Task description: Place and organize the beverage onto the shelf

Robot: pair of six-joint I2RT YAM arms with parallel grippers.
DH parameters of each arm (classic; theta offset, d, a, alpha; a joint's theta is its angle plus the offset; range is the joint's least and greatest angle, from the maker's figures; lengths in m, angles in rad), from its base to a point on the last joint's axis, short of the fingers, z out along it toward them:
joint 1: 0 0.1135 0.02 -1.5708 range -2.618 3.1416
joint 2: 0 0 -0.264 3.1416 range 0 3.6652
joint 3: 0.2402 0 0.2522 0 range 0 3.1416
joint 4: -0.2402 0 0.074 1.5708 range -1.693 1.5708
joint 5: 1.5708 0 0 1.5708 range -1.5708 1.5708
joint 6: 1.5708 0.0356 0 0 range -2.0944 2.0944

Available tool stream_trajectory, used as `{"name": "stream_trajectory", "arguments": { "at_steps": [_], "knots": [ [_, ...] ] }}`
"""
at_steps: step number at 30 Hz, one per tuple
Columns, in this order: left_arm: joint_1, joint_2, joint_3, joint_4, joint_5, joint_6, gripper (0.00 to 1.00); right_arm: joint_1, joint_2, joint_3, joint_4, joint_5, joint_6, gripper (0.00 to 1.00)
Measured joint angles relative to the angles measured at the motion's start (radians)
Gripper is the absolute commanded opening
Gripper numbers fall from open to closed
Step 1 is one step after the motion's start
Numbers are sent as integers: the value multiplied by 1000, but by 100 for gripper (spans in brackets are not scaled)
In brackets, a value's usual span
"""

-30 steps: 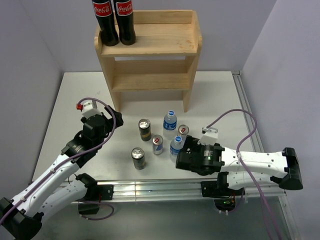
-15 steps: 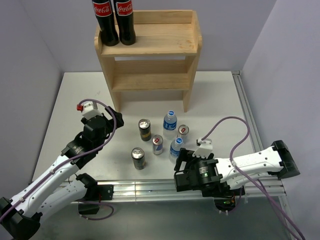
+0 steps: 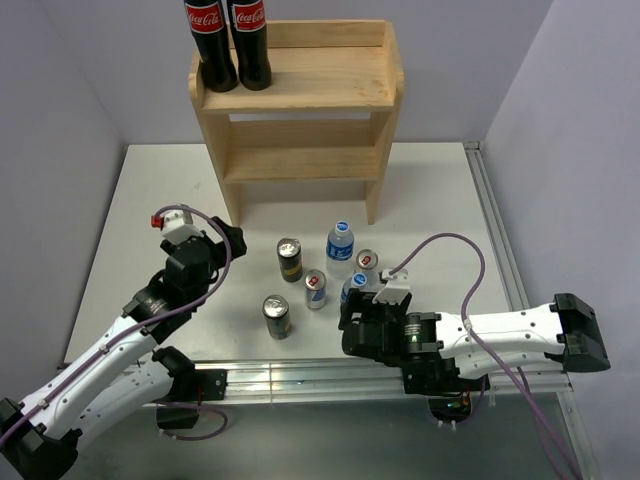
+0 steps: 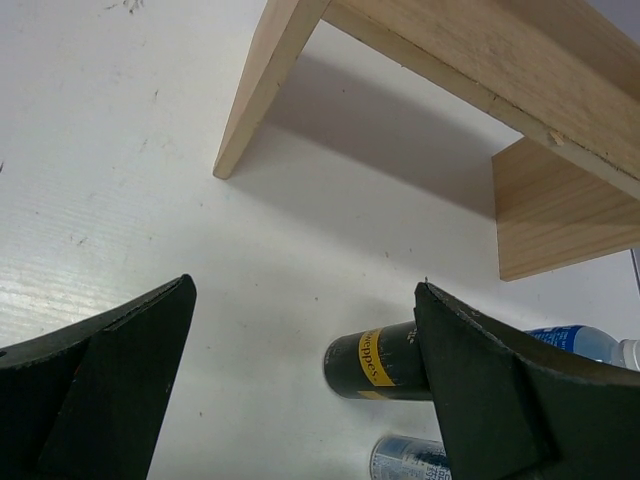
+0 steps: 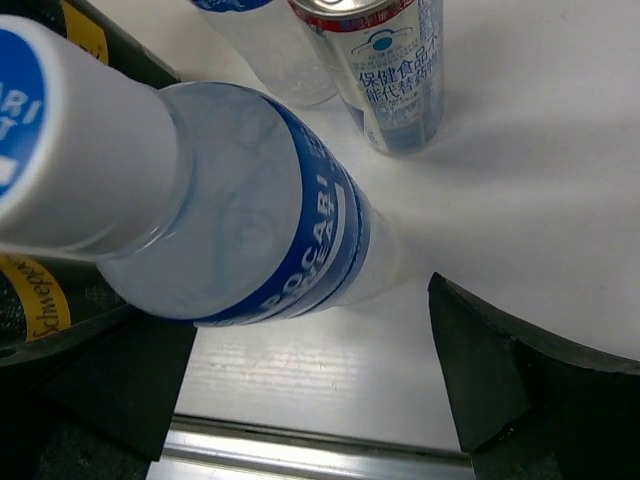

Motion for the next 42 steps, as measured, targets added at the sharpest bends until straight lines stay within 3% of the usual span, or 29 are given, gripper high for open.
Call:
{"name": "stream_trajectory", "arguments": {
  "at_steps": [3,11,25,28,30,34,35,42],
  "knots": [
    [-2,-10,-12,2,-6,0,98,-60,-5,-44,124,-23,-94,100],
    [-3,-16,-37,25,-7,0,98,-82,197,-44,293,-29,-213,100],
    [-3,-34,-88,64,-7,3,98,-84,314,-27,342,109,-179,100],
    [-3,-32,-92,71,-7,5,98,-84,327,-28,328,136,-142,95],
    [-3,-29,-93,80,-7,5,98,-84,334,-28,310,153,-114,79],
    [-3,-22,-94,90,-7,9,98,-82,357,-27,280,206,-42,10],
    [-3,-20,-94,93,-7,9,98,-82,361,-27,266,225,-26,2],
    [-5,-13,-94,101,-7,11,98,-51,397,32,74,213,93,0]
  ]
}}
